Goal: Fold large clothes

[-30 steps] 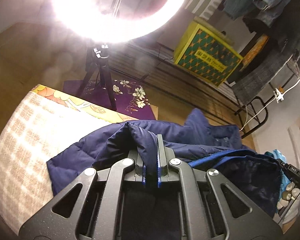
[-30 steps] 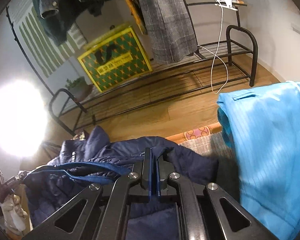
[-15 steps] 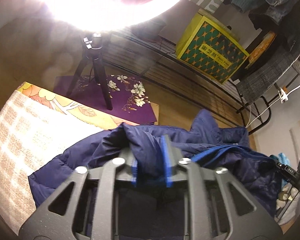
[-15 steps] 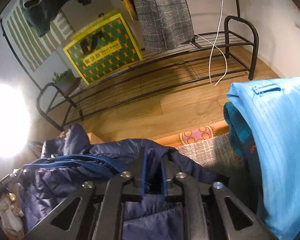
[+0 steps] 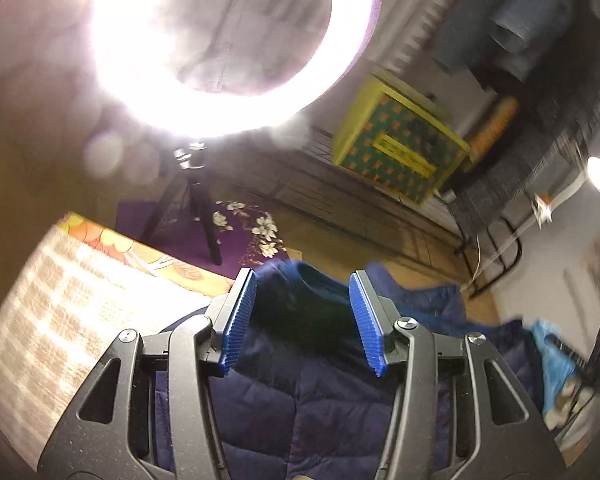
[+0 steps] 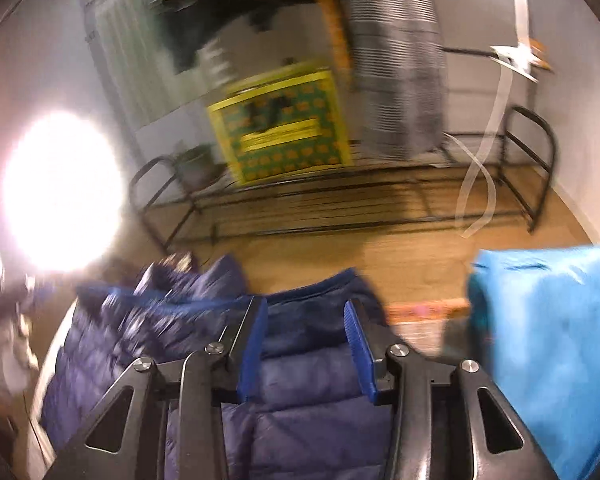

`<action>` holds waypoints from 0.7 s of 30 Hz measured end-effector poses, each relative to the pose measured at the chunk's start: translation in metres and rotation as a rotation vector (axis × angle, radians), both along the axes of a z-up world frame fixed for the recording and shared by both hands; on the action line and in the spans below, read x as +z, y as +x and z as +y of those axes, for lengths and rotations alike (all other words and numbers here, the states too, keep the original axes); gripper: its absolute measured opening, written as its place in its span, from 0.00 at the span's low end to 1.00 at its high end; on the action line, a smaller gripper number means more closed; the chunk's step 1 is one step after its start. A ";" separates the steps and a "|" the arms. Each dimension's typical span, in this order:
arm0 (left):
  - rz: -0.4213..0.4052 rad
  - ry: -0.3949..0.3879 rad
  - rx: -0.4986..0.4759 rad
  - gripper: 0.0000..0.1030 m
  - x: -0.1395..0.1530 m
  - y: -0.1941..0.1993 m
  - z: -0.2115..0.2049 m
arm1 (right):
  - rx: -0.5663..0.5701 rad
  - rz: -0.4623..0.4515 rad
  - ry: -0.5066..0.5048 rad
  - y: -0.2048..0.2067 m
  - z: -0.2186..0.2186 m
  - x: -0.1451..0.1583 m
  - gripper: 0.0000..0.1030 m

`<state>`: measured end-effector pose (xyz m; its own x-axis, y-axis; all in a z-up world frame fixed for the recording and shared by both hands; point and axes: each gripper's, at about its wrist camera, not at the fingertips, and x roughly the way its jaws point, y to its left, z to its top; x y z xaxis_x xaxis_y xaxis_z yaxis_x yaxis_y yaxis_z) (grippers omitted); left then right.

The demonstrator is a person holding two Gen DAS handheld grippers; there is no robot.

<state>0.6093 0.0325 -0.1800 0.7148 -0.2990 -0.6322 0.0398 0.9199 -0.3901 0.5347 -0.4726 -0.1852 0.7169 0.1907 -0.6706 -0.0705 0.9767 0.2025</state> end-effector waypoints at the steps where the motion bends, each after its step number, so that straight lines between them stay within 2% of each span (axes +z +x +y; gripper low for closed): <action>1: 0.001 0.028 -0.027 0.48 -0.002 -0.002 -0.008 | 0.026 -0.003 -0.027 0.001 0.010 -0.002 0.41; 2: 0.007 0.086 -0.080 0.48 -0.007 -0.003 -0.027 | 0.047 -0.002 -0.049 0.003 0.019 -0.006 0.41; 6: 0.012 0.235 -0.158 0.48 -0.027 0.006 -0.073 | 0.082 0.011 -0.131 0.018 0.046 -0.024 0.41; 10: 0.077 0.293 -0.109 0.48 -0.053 0.033 -0.086 | 0.022 0.045 -0.236 0.034 0.047 -0.046 0.41; 13: 0.145 0.359 -0.047 0.48 -0.081 0.050 -0.085 | -0.052 0.106 -0.251 0.046 0.028 -0.067 0.41; 15: 0.168 0.361 -0.029 0.48 -0.092 0.054 -0.084 | -0.104 0.146 -0.249 0.051 0.015 -0.081 0.40; 18: 0.160 0.397 -0.031 0.48 -0.092 0.053 -0.089 | -0.140 0.184 -0.209 0.055 0.001 -0.091 0.42; 21: 0.149 0.429 -0.014 0.48 -0.079 0.045 -0.093 | -0.150 0.182 -0.257 0.050 0.005 -0.081 0.42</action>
<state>0.6545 -0.0603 -0.2595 0.6044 0.0035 -0.7966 0.0255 0.9994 0.0237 0.5847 -0.4676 -0.2660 0.5884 -0.0992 -0.8024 0.0922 0.9942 -0.0552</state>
